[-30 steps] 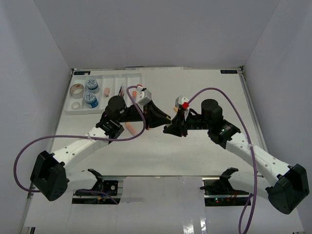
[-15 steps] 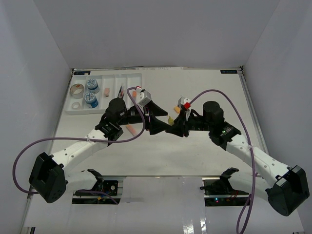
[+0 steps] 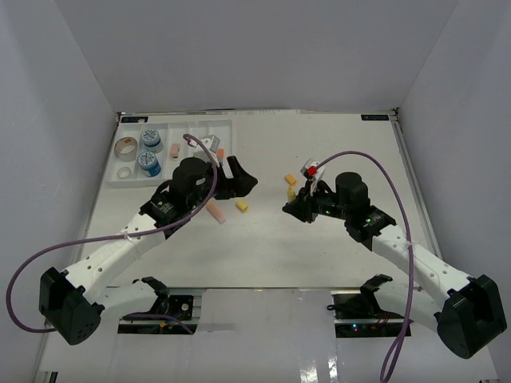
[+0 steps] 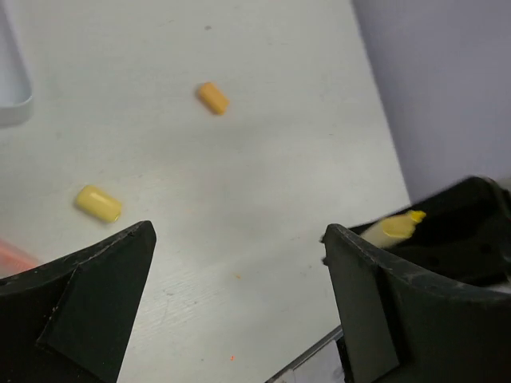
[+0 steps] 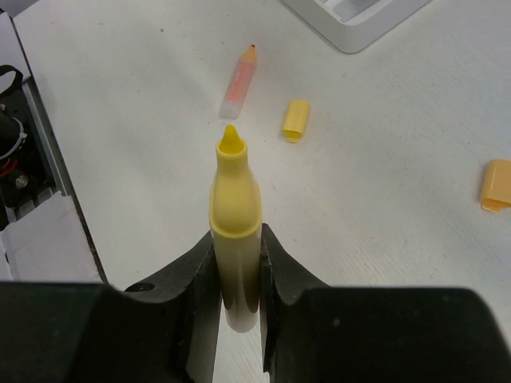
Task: Sort the stationery into containers
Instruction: Pick up the pen cap from the center of the board.
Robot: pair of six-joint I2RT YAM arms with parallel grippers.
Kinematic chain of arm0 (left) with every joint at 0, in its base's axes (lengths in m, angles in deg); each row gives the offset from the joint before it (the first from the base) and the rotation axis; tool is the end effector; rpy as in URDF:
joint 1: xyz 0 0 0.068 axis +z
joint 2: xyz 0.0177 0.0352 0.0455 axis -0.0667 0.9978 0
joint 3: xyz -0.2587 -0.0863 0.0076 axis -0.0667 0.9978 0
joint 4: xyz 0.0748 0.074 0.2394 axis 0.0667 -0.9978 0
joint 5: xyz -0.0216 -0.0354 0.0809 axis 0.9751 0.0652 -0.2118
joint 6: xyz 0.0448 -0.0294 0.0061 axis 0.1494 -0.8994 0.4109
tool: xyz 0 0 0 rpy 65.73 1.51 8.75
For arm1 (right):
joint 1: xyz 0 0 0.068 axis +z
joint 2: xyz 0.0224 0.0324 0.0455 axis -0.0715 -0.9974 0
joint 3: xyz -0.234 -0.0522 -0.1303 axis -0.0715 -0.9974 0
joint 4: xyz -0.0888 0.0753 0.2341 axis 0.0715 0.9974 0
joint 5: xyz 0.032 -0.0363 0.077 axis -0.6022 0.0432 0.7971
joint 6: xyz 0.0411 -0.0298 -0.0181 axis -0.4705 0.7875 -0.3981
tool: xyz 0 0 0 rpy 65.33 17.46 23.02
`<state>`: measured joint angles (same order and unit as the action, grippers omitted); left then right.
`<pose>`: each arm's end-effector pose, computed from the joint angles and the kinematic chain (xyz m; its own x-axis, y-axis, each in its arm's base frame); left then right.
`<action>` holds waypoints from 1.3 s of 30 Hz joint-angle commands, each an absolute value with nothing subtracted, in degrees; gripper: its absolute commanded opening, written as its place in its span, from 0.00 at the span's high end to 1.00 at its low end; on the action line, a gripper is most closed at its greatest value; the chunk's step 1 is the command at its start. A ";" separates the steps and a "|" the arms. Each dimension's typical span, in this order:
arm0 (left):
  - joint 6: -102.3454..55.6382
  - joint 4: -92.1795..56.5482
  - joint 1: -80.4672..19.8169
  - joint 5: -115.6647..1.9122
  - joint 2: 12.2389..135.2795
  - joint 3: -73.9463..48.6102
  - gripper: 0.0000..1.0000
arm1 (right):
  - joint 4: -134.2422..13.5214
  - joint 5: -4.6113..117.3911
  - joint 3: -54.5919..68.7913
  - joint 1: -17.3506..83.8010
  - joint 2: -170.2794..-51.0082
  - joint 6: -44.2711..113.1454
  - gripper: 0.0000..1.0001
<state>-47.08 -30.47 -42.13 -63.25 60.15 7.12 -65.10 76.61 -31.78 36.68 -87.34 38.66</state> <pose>0.1954 -0.1557 0.3279 -0.5908 -0.2694 -0.7606 0.3706 0.7467 -0.5523 0.1852 0.1380 0.2745 -0.2831 -0.1335 -0.9498 -0.8410 0.5106 0.1788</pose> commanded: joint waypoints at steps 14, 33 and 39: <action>-70.13 -59.29 -41.62 -82.09 91.94 -11.24 0.13 | -68.78 75.37 -36.72 36.44 -82.39 37.56 0.92; -70.31 -65.97 -38.63 -79.64 110.76 -22.50 0.28 | -71.59 77.66 -38.92 36.44 -81.51 37.21 0.92; -70.05 -66.06 -38.19 -77.71 112.08 -23.20 0.33 | -71.68 77.23 -38.92 36.44 -82.03 37.30 0.92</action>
<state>-70.23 -65.39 -38.37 -79.07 111.56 -21.25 -68.86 77.00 -39.10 36.68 -82.10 37.15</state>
